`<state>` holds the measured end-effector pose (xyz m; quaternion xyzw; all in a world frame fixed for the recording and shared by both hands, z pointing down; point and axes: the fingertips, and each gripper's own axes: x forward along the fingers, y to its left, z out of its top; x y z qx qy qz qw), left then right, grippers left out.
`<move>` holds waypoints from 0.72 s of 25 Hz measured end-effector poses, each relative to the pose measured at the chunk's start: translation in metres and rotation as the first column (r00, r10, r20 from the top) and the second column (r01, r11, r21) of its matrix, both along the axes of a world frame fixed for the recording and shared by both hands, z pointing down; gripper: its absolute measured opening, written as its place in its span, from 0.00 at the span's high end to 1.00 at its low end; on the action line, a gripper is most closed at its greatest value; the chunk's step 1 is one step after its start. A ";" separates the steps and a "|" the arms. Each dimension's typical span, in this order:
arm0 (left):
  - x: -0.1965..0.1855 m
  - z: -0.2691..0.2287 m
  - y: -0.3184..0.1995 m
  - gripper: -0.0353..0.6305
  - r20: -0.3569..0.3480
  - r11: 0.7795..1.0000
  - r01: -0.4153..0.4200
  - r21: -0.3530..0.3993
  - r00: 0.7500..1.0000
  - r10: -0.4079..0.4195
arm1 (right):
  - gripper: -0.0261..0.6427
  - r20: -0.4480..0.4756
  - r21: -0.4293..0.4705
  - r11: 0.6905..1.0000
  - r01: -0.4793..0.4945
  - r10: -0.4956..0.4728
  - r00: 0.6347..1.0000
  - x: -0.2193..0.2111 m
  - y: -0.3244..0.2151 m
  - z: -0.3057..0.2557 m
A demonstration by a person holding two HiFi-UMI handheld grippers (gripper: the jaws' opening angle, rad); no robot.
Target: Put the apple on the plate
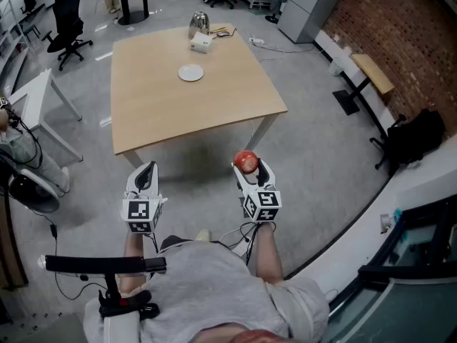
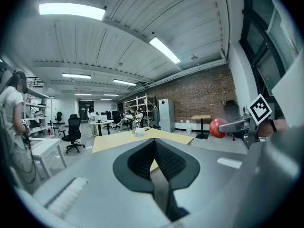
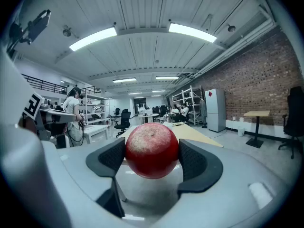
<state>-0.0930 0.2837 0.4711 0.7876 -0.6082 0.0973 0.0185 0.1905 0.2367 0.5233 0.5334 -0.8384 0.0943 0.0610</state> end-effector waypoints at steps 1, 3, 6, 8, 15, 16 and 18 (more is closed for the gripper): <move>0.000 0.001 0.000 0.92 0.001 1.000 -0.001 -0.002 1.000 0.001 | 0.42 0.009 0.002 1.000 0.000 0.000 1.000 0.000 0.000 -0.001; 0.000 0.003 0.000 0.92 0.003 1.000 -0.003 -0.006 1.000 0.003 | 0.42 0.026 0.005 1.000 0.001 -0.001 1.000 0.000 0.001 -0.003; 0.001 0.003 -0.001 0.92 0.006 1.000 -0.006 -0.007 1.000 0.006 | 0.42 0.021 0.009 1.000 0.000 0.000 1.000 0.000 0.001 -0.005; 0.002 0.002 -0.001 0.92 0.005 1.000 -0.007 -0.005 1.000 0.007 | 0.42 0.014 0.008 1.000 -0.001 0.001 1.000 0.000 0.002 -0.005; 0.007 -0.001 -0.003 0.92 0.015 1.000 -0.018 -0.004 1.000 0.019 | 0.42 0.008 0.008 1.000 -0.014 0.014 1.000 0.007 0.006 -0.007; 0.010 0.000 -0.003 0.92 0.017 1.000 -0.022 -0.004 1.000 0.022 | 0.42 0.007 0.009 1.000 -0.015 0.015 1.000 0.009 0.007 -0.007; 0.017 0.003 -0.005 0.92 0.022 1.000 -0.030 -0.008 0.999 0.030 | 0.42 0.007 0.009 1.000 -0.018 0.018 1.000 0.015 0.007 -0.007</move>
